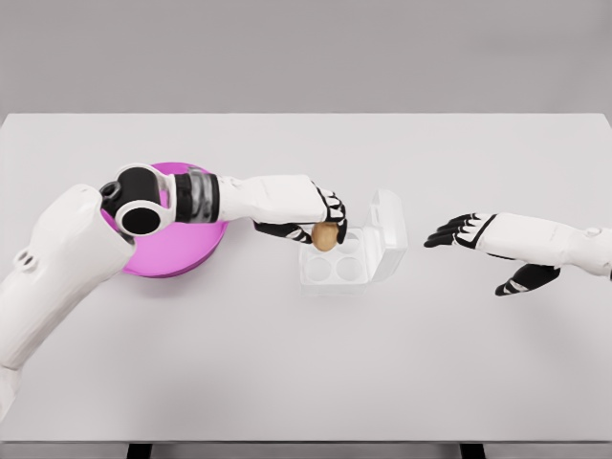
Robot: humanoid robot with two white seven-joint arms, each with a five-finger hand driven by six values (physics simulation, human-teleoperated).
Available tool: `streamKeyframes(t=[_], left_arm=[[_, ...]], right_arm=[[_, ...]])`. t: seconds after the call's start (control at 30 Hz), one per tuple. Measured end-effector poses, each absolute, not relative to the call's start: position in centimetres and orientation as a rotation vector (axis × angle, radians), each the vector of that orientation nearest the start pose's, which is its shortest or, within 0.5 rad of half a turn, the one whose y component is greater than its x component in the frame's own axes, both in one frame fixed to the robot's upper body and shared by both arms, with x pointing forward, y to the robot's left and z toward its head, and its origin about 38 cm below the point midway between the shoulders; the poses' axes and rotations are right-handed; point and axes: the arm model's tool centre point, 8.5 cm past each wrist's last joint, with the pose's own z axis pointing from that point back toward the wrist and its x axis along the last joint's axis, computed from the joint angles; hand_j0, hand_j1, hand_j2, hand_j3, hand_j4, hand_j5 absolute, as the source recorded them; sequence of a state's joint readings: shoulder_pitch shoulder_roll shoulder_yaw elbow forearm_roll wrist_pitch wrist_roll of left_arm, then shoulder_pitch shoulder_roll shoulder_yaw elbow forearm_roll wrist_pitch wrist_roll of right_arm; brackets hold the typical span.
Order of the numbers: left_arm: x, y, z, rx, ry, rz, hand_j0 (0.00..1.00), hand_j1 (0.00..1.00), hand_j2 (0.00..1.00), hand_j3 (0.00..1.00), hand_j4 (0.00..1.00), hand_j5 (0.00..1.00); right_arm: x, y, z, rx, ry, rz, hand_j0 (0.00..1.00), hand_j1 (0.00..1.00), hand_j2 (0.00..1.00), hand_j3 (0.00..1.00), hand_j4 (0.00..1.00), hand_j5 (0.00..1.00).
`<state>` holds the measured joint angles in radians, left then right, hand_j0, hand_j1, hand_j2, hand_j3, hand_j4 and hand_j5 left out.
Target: Pack egg into the box and close the box lid
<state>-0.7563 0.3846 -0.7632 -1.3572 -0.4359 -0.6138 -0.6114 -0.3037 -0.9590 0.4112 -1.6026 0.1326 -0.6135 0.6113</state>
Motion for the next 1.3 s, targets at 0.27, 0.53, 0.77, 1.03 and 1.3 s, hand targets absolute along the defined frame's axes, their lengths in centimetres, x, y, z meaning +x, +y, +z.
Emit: streamKeyframes(t=[0.27,0.53,0.77,1.03,1.3], left_arm=[[44.3,10.4,18.4,-0.046,2.072,2.840,0.63,0.63,0.63,0.63,0.63,0.63],[44.5,10.4,18.3,-0.061,2.072,2.845,0.80,0.80,0.80,0.80,0.80,0.80],[44.6,10.4,18.3,-0.064,2.074,2.845,0.85,0.85,0.85,0.85,0.85,0.85],[45.1,11.3,19.3,-0.094,2.130,2.823,1.00,1.00,1.00,1.00,1.00,1.00],[45.8,17.3,22.2,-0.043,2.349,2.772,1.00,1.00,1.00,1.00,1.00,1.00]], right_arm=[[36.3,-34.2,19.1,-0.130,-1.412,1.947,1.00,1.00,1.00,1.00,1.00,1.00],[36.4,-34.2,19.2,-0.132,-1.415,1.947,1.00,1.00,1.00,1.00,1.00,1.00],[36.4,-34.0,19.2,-0.131,-1.420,1.946,1.00,1.00,1.00,1.00,1.00,1.00],[36.6,-33.5,19.2,-0.124,-1.439,1.942,1.00,1.00,1.00,1.00,1.00,1.00],[36.5,-32.9,19.4,-0.117,-1.457,1.950,1.00,1.00,1.00,1.00,1.00,1.00]])
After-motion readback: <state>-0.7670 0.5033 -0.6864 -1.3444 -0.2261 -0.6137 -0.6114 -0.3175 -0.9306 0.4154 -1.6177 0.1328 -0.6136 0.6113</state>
